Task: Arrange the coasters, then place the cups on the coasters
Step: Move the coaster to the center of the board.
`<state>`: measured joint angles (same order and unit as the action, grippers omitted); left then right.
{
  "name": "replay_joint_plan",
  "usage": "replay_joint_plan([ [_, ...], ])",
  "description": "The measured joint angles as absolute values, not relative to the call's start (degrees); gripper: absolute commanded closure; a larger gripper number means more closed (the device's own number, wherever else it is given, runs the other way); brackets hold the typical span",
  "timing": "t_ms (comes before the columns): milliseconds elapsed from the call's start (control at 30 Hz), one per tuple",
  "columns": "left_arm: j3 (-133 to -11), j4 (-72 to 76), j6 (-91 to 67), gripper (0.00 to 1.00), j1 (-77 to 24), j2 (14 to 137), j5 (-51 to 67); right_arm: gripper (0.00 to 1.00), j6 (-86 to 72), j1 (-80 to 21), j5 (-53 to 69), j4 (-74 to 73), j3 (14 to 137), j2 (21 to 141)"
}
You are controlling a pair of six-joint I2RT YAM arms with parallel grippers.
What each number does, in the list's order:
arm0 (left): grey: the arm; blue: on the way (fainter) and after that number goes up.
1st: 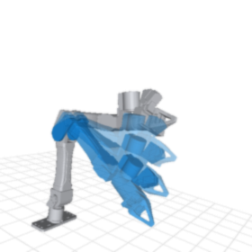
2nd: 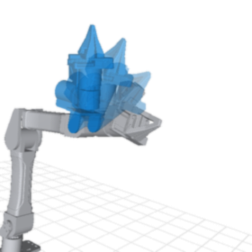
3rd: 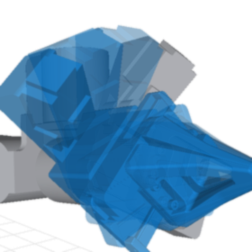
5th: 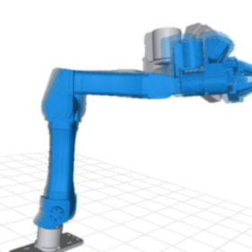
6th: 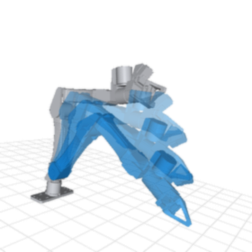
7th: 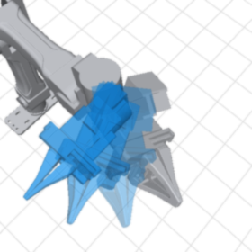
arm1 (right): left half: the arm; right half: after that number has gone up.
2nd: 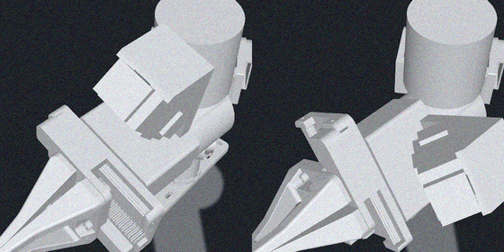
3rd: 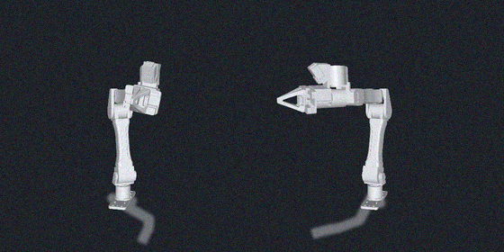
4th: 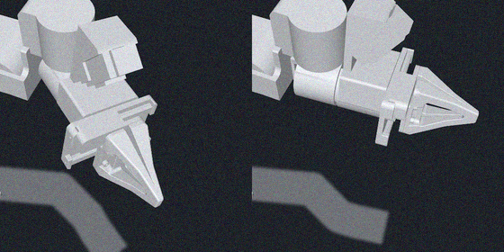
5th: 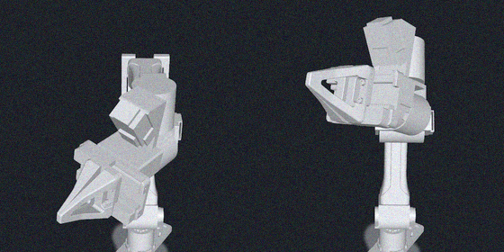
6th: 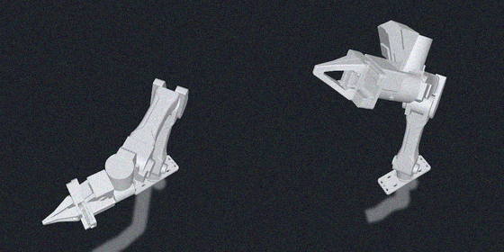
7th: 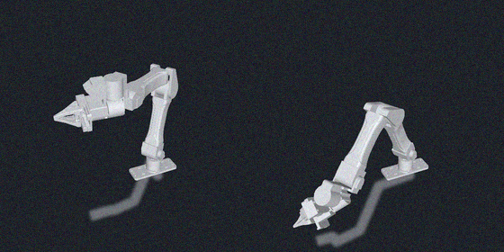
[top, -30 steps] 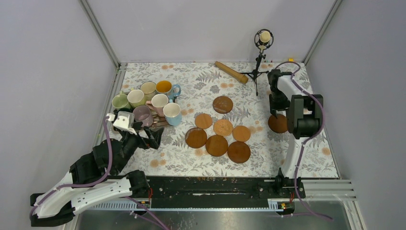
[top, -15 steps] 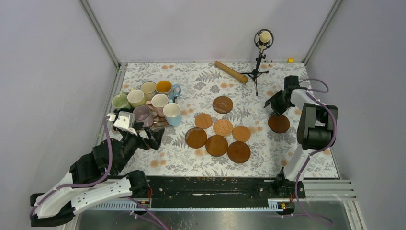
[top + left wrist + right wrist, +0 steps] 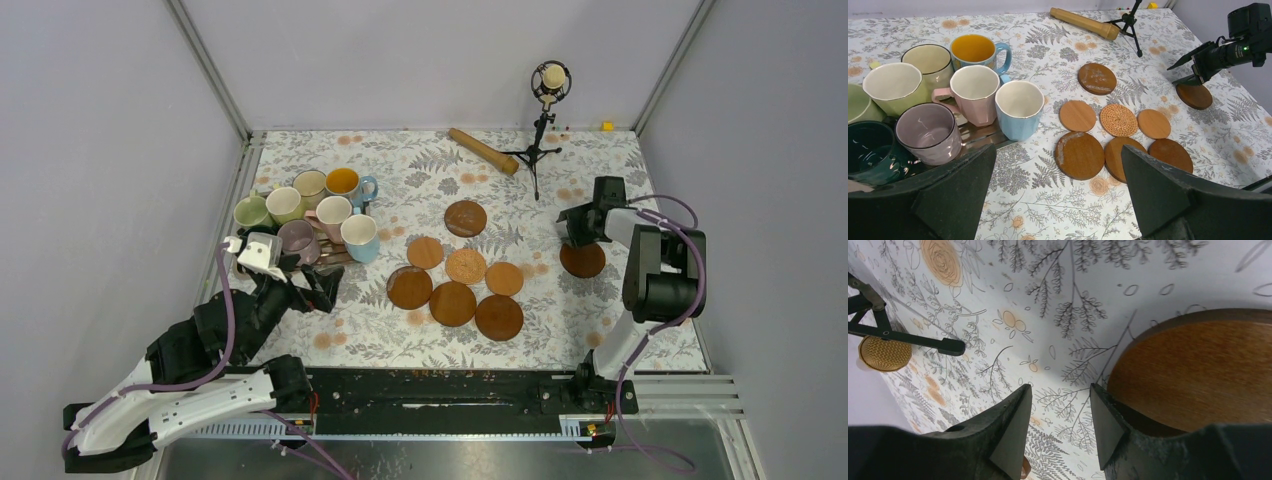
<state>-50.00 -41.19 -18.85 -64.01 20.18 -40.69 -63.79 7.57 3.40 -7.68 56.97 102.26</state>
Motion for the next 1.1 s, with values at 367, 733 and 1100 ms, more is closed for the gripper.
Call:
replay_joint_plan([
  [367, -50.0, -40.6, -18.9, 0.01, -64.0, 20.2, -40.5, 0.46, -62.6, 9.0, -0.6, -10.1, 55.1, 98.1],
  [733, -50.0, -40.6, -18.9, 0.01, -64.0, 20.2, -40.1, 0.45, -60.7, 11.9, -1.1, -11.3, 48.2, 90.9],
  [1100, -50.0, -40.6, -18.9, 0.01, -64.0, 20.2, -39.6, 0.5, -62.0, 15.1, -0.9, -9.1, 44.2, 87.5],
])
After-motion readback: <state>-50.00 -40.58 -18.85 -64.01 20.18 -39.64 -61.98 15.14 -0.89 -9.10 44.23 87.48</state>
